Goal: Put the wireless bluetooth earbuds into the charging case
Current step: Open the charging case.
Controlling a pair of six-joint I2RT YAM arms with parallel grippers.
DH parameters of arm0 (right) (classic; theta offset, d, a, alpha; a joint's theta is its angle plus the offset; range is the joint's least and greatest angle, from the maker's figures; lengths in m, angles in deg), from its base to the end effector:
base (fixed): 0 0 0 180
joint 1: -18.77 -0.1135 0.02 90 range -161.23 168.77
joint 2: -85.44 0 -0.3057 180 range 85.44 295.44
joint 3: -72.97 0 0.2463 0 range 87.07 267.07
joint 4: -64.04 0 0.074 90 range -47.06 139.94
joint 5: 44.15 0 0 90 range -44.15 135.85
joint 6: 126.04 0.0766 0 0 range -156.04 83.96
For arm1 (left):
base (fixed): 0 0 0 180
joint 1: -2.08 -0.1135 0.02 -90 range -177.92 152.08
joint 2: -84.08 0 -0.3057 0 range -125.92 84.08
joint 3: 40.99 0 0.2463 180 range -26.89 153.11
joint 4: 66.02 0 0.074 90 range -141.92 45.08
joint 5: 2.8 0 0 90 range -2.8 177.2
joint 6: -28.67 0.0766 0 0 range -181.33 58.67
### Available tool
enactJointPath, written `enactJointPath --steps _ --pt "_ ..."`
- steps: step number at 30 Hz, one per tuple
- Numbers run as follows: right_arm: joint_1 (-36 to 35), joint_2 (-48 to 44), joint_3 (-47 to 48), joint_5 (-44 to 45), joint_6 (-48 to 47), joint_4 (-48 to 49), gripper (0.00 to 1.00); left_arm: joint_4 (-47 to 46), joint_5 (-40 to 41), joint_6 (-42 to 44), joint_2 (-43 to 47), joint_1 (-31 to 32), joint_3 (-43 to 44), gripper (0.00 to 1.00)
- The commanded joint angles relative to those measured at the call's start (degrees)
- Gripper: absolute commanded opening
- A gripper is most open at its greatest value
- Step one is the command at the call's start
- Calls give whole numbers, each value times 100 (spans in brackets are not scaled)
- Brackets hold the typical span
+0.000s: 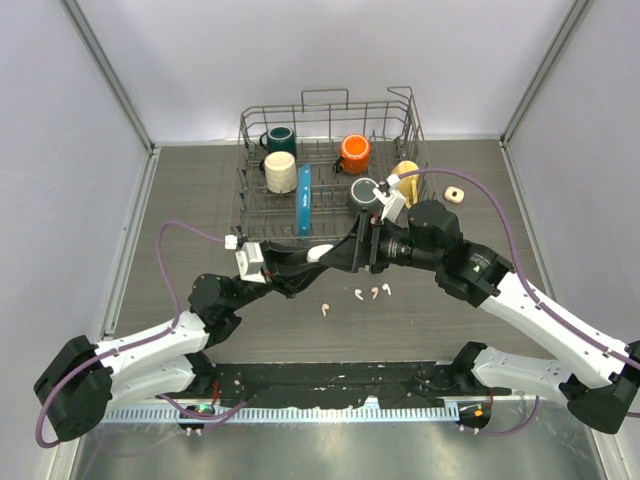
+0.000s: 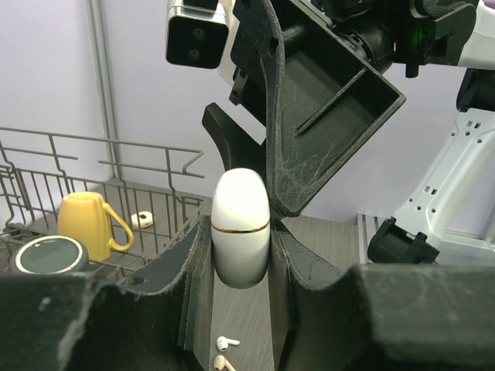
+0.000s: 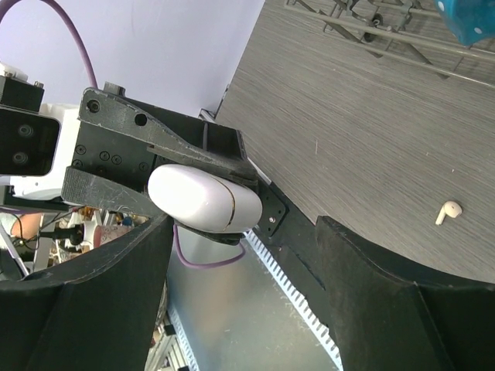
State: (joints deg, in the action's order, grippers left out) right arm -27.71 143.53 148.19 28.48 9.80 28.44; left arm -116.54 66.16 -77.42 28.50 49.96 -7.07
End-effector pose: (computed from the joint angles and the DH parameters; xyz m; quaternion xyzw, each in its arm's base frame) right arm 0.1441 0.1849 0.3989 -0.0927 0.8016 0.5016 0.3118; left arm 0.1161 -0.1694 0.3450 0.2881 0.4379 -0.5272 0.6688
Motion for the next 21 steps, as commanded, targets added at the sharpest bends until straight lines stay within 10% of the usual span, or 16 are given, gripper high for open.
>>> enactJointPath --steps 1,21 --pt "-2 -139 5 321 170 418 79 -86 -489 -16 46 37 295 0" --pt "174 -60 -92 93 548 743 79 450 -542 -69 398 29 260 0"
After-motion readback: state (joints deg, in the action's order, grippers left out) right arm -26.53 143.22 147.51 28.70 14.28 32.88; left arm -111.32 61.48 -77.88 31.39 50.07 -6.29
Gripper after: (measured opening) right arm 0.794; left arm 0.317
